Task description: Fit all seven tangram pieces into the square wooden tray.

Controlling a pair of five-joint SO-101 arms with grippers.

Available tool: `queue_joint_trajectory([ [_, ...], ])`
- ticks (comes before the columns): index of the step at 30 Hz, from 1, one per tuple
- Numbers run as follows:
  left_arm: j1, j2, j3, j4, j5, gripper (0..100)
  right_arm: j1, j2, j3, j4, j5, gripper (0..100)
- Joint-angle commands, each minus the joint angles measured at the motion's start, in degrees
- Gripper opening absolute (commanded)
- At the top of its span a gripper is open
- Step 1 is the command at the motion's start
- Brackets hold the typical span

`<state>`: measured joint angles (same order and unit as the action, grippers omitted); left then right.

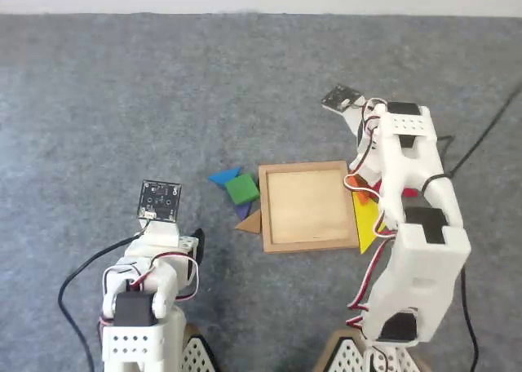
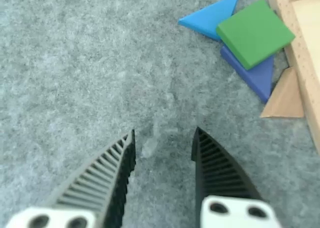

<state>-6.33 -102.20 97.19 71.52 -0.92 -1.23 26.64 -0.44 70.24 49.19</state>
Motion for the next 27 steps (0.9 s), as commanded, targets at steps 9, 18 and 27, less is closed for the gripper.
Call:
queue_joint_trajectory([
  [9,-0.18,-0.62,-0.66,0.09,0.53,18,4.97,-0.48,1.41,4.88,5.63,31.7],
  [18,-0.18,-0.62,-0.66,0.09,0.53,18,16.04,-0.40,1.41,4.26,0.97,20.0],
  [27,-0.18,-0.62,-0.66,0.09,0.53,18,14.99,-0.66,1.05,1.80,-16.62,9.4],
])
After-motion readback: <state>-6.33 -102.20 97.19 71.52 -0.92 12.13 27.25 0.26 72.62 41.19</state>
